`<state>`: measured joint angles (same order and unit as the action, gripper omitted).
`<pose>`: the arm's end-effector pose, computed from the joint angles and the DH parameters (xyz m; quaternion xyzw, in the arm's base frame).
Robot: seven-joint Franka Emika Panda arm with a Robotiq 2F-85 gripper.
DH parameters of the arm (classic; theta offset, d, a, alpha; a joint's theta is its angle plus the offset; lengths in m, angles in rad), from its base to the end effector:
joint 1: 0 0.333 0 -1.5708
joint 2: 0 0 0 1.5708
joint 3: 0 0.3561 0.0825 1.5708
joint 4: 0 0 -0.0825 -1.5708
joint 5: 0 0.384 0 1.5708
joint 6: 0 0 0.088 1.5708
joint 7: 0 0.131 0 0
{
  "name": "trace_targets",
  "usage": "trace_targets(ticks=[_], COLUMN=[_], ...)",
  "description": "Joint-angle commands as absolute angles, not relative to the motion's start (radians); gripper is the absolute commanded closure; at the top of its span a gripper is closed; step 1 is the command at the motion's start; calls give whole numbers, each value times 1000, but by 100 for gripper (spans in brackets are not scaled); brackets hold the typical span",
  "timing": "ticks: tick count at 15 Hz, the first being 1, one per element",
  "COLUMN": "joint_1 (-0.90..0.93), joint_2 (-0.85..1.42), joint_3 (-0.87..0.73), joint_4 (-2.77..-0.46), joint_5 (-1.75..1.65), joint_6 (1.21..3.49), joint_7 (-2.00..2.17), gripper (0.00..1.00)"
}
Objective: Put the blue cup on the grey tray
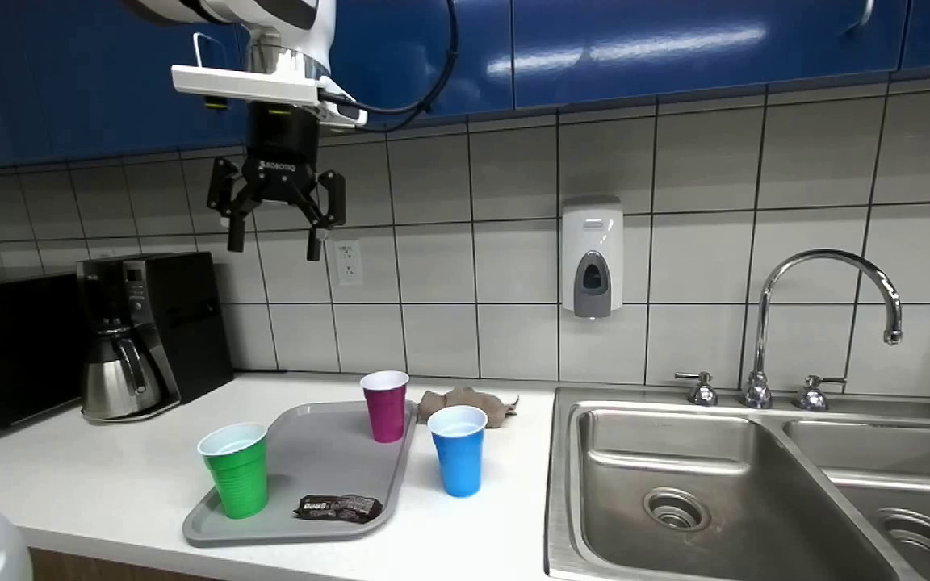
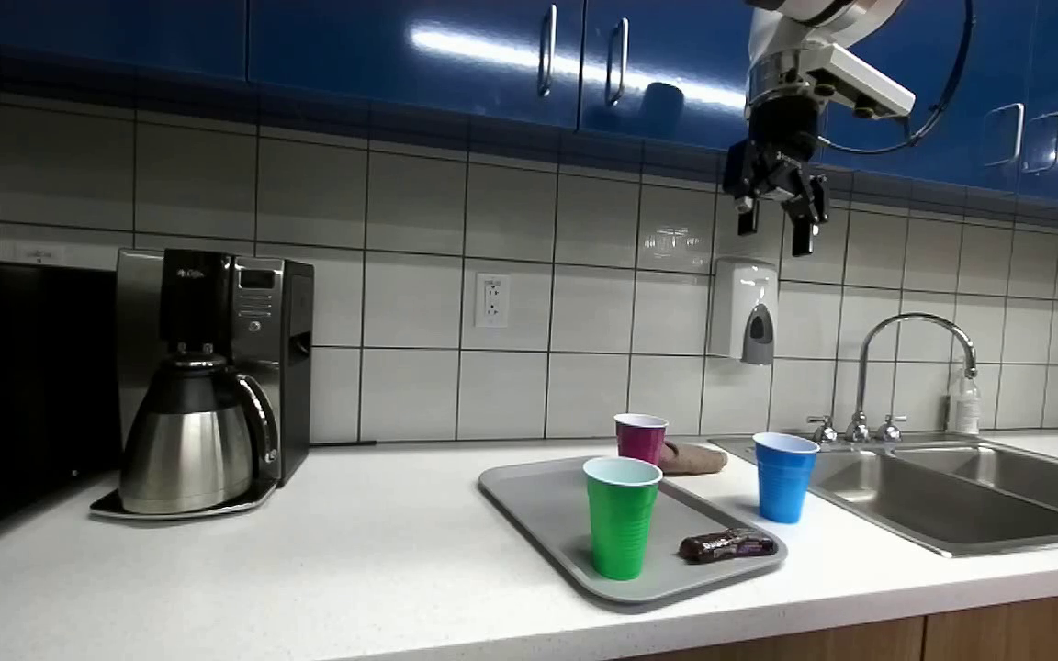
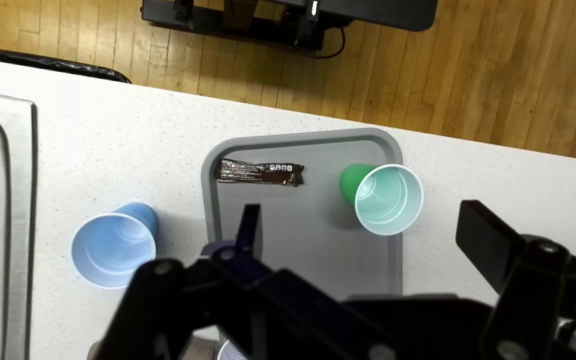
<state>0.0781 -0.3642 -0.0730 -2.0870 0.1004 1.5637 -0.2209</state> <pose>0.4087 0.0109 0.5758 -0.9885 -0.1119 0.0728 0.0710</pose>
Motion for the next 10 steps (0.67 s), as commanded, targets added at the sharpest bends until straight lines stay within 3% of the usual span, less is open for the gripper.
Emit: trace_targets(ticks=[1, 10], joint_1=[61, 65], joint_2=[-363, -381], joint_3=[-58, -49], joint_4=[-2085, -2105], joint_5=[105, 96], joint_6=[1561, 1563], joint_7=[-225, -227], gripper=[0, 0])
